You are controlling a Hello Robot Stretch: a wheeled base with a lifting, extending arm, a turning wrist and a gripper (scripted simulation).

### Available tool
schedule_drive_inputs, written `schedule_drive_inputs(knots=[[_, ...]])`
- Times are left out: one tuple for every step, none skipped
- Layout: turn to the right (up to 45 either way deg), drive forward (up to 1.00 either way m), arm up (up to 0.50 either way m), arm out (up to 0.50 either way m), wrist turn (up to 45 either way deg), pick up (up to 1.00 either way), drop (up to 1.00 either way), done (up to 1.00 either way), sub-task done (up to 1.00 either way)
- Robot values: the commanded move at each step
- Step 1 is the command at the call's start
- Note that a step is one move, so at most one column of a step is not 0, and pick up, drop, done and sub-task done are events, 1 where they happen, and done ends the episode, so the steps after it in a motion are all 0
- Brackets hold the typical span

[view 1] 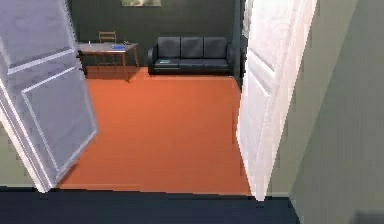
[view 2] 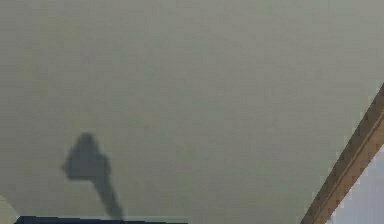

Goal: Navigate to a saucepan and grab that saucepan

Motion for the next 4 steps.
schedule_drive_inputs(knots=[[0.0,1.00,0.00,0.00,0.0,0.00,0.00,0.00,0.00],[9.0,0.00,0.00,0.00,0.0,0.00,0.00,0.00,0.00],[0.0,1.00,0.00,0.00,0.0,0.00,0.00,0.00,0.00],[0.0,0.55,0.00,0.00,0.0,0.00,0.00,0.00,0.00]])
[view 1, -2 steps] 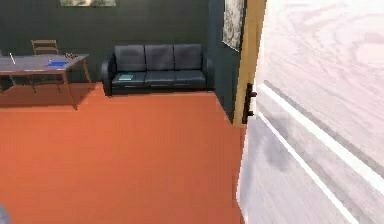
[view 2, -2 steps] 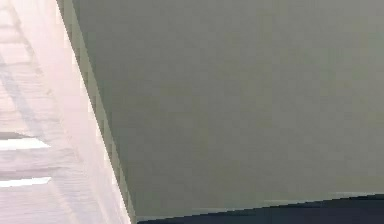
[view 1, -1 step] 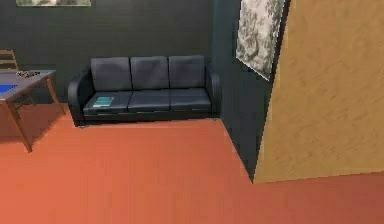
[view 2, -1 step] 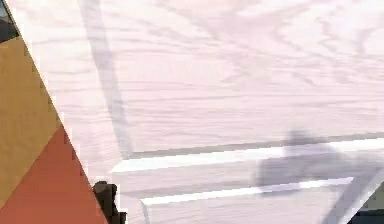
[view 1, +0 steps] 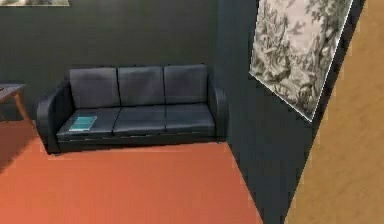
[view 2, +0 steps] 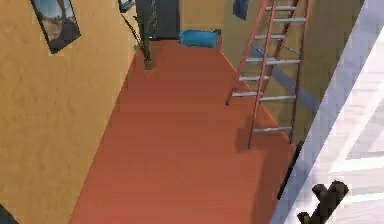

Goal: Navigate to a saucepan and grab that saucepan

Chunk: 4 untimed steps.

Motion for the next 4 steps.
schedule_drive_inputs(knots=[[45.0,0.00,0.00,0.00,0.0,0.00,0.00,0.00,0.00],[36.0,0.00,0.00,0.00,0.0,0.00,0.00,0.00,0.00],[0.0,0.60,0.00,0.00,0.0,0.00,0.00,0.00,0.00],[9.0,0.00,0.00,0.00,0.0,0.00,0.00,0.00,0.00]])
